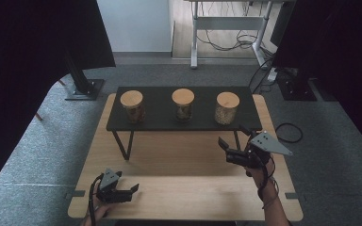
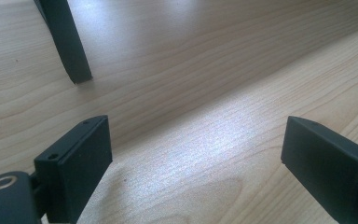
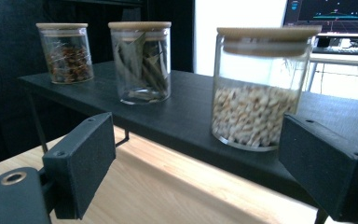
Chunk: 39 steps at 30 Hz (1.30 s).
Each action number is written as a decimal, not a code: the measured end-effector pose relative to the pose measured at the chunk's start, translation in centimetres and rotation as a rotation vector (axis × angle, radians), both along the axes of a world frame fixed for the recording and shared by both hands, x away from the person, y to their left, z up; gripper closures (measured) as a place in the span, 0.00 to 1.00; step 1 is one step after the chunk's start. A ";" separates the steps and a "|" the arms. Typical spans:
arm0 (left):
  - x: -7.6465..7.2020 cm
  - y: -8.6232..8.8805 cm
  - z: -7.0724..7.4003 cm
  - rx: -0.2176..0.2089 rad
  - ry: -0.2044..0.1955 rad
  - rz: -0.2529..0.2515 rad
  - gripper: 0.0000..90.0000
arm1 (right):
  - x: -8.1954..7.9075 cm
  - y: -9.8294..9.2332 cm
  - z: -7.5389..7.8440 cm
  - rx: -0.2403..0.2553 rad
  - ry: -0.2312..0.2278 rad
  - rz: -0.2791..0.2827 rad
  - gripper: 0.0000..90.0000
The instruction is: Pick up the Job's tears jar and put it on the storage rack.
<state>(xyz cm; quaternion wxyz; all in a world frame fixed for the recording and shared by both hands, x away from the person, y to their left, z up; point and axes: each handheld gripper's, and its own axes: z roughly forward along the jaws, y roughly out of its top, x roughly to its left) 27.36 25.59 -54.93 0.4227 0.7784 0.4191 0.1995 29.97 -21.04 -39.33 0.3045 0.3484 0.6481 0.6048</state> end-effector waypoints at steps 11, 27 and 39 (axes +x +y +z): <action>-0.1 0.0 0.0 -0.003 -0.002 0.007 0.09 | -2.1 -0.4 -3.0 0.043 0.001 0.006 0.12; -0.2 -0.2 0.0 0.016 -0.012 0.013 0.09 | -3.5 -1.1 -8.2 0.043 0.091 -0.001 0.11; -0.4 -0.3 0.0 0.029 -0.013 0.011 0.08 | -2.8 0.1 -12.9 -0.005 0.216 0.005 0.11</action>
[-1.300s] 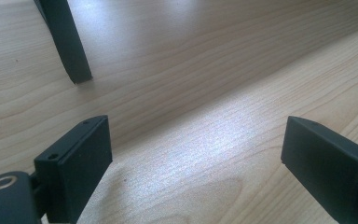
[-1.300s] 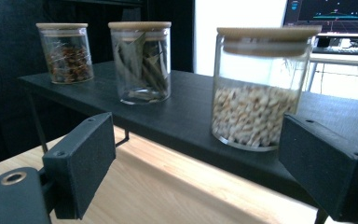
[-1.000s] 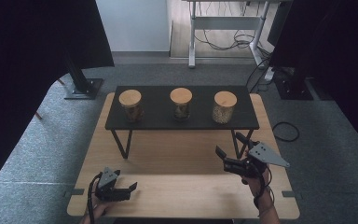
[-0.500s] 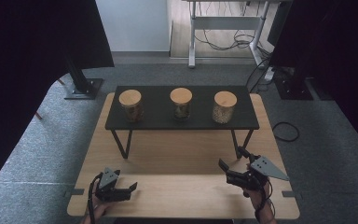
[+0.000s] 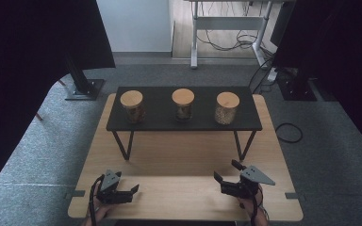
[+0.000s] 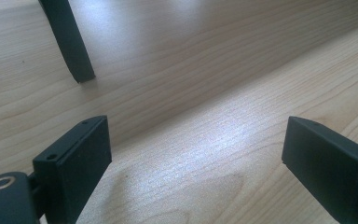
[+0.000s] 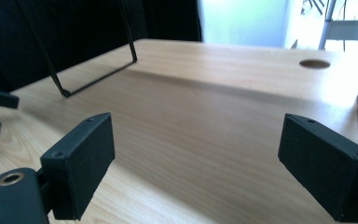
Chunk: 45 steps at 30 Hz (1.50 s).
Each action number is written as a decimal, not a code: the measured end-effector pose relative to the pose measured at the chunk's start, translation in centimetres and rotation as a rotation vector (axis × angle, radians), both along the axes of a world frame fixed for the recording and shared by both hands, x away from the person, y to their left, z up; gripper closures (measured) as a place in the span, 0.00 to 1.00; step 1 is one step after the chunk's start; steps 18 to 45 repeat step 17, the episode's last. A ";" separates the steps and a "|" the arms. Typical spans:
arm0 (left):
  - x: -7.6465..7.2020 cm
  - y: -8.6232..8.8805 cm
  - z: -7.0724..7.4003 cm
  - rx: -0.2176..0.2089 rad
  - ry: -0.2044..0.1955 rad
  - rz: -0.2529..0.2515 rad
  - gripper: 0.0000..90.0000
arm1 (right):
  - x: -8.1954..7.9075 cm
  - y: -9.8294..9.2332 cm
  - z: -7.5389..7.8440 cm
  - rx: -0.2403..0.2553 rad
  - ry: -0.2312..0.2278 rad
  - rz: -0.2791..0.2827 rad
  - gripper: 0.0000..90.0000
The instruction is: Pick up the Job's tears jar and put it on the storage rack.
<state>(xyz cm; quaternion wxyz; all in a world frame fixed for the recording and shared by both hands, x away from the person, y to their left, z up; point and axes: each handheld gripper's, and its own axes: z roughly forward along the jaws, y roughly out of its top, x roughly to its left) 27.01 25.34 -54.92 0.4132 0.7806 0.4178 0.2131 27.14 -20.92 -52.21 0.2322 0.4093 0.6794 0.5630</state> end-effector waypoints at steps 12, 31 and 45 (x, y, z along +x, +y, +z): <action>0.0 0.0 0.0 0.004 0.000 -0.001 0.08 | 0.1 0.1 -0.9 -0.002 0.032 -0.015 0.11; 0.1 -0.1 0.0 0.007 0.010 -0.002 0.08 | 0.1 0.2 -0.9 0.012 0.032 -0.017 0.11; 0.1 -0.1 0.0 0.007 0.010 -0.002 0.08 | 0.1 0.2 -0.9 0.012 0.032 -0.017 0.11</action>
